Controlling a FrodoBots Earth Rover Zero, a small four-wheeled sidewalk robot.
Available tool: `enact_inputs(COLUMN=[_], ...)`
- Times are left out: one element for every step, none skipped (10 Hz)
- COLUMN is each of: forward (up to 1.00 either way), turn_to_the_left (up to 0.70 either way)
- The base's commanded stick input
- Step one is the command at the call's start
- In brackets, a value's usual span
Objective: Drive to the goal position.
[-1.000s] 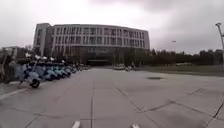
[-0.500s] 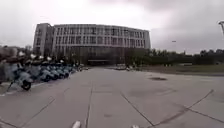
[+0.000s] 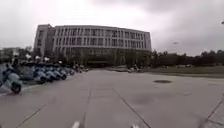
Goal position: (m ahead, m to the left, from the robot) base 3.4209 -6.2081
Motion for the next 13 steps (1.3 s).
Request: enact_inputs(forward=[0.7, 0.7, 0.7, 0.7, 0.7, 0.7, 0.7, 0.7, 0.7, 0.7, 0.7, 0.7, 0.7], turn_to_the_left=[0.0, 0.0, 0.0, 0.0, 0.0, 0.0, 0.02, 0.2, 0.29, 0.02, 0.0, 0.0, 0.0])
